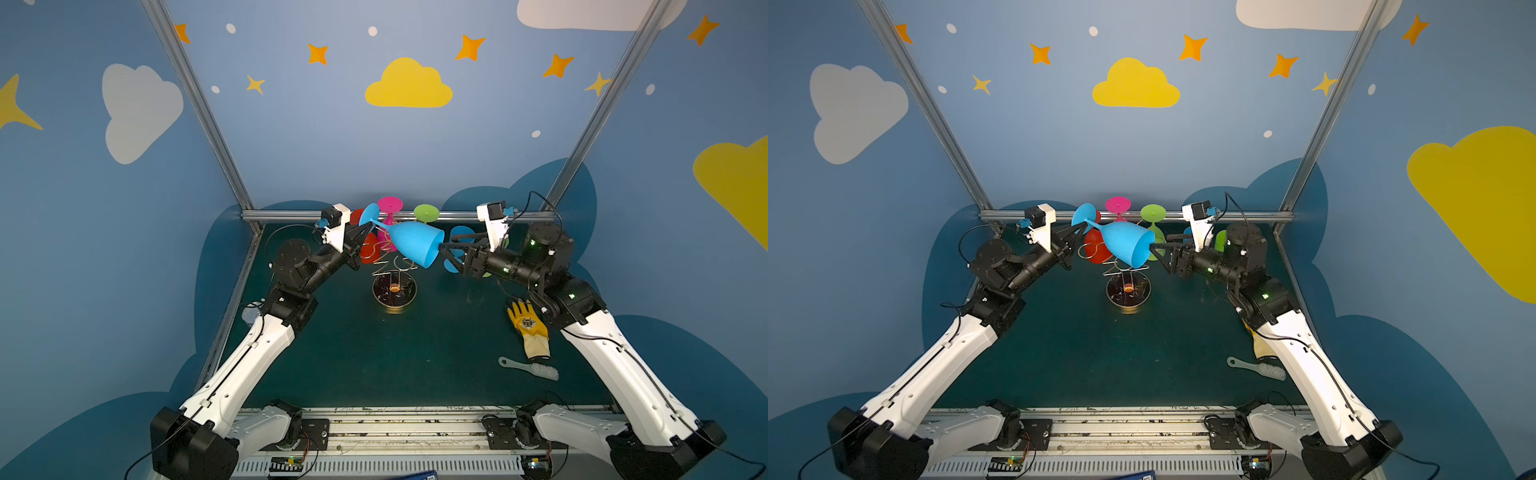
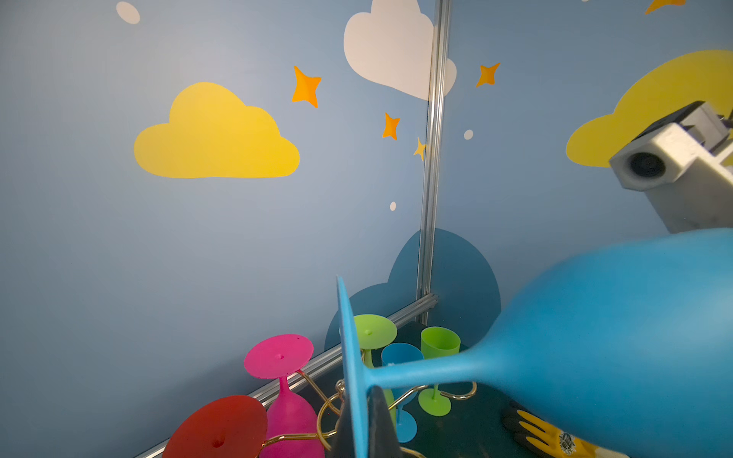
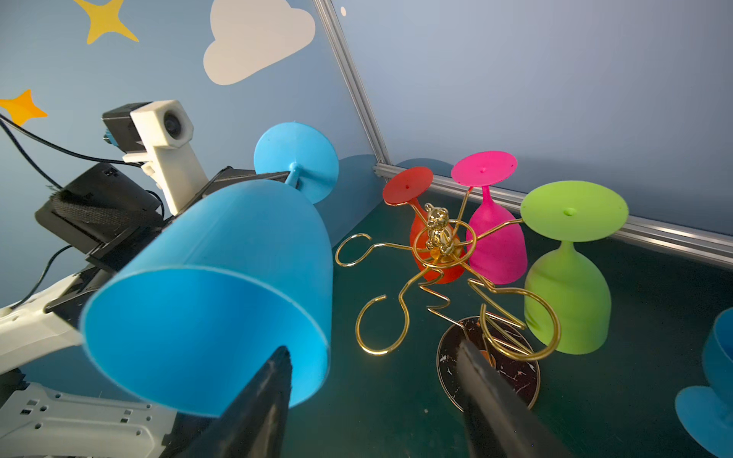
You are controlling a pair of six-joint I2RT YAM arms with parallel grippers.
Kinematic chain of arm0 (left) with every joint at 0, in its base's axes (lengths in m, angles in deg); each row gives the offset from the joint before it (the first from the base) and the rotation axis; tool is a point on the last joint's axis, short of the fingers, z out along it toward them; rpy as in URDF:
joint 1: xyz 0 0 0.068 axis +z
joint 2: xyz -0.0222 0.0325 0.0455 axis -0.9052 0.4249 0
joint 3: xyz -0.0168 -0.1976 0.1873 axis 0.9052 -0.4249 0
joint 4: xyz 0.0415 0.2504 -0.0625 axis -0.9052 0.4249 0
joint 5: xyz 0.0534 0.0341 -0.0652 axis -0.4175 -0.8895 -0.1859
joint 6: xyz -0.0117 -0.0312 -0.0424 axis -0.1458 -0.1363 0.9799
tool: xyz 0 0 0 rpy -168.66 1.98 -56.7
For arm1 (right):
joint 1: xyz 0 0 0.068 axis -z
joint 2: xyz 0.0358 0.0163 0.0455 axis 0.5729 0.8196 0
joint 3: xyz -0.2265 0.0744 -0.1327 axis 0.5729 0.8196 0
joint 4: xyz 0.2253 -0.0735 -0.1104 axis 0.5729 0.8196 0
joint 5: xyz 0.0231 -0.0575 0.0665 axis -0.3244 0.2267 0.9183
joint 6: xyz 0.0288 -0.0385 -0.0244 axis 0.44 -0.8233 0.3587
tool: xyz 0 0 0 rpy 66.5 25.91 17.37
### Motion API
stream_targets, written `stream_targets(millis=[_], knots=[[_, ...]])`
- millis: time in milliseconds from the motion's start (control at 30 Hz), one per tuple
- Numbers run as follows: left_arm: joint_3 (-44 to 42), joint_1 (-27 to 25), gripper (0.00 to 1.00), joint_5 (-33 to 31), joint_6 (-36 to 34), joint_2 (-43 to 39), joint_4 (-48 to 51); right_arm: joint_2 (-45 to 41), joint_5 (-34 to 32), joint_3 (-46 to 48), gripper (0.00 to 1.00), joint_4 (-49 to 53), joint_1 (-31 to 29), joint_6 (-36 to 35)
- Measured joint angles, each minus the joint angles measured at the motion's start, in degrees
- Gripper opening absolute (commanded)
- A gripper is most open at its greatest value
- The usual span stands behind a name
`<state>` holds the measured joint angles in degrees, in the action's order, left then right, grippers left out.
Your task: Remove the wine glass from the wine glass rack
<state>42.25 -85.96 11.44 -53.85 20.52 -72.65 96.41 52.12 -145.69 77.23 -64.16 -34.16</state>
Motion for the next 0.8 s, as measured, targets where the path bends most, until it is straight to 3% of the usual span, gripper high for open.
stream_targets(millis=[100,433,500,567,633,667,800], knots=[[0.0,0.0,0.03,0.0,0.2,0.1,0.0,2.0,0.0,-0.2,0.54,-1.3,-0.8,0.8],[-0.8,0.1,0.05,-0.1,0.2,0.7,0.0,5.4,0.5,-2.6,0.01,-4.3,-2.1,3.4],[-1.0,0.2,0.08,-0.2,0.2,0.7,-0.1,5.6,0.4,-2.7,0.0,-4.4,-2.2,3.5],[-1.0,0.2,0.21,-0.2,0.2,0.7,-0.1,5.7,0.4,-2.7,0.0,-4.4,-2.2,3.7],[-1.4,0.2,0.51,-0.3,0.1,0.7,-0.5,5.6,0.1,-2.7,0.0,-4.5,-2.2,3.9],[-1.5,0.2,0.6,-0.4,-0.2,0.7,-0.5,5.6,-0.1,-2.7,0.0,-4.5,-2.2,4.0],[-2.7,0.3,0.78,-2.6,-0.6,-0.1,-0.5,3.9,-2.2,-2.7,0.0,-3.7,-1.1,3.8]])
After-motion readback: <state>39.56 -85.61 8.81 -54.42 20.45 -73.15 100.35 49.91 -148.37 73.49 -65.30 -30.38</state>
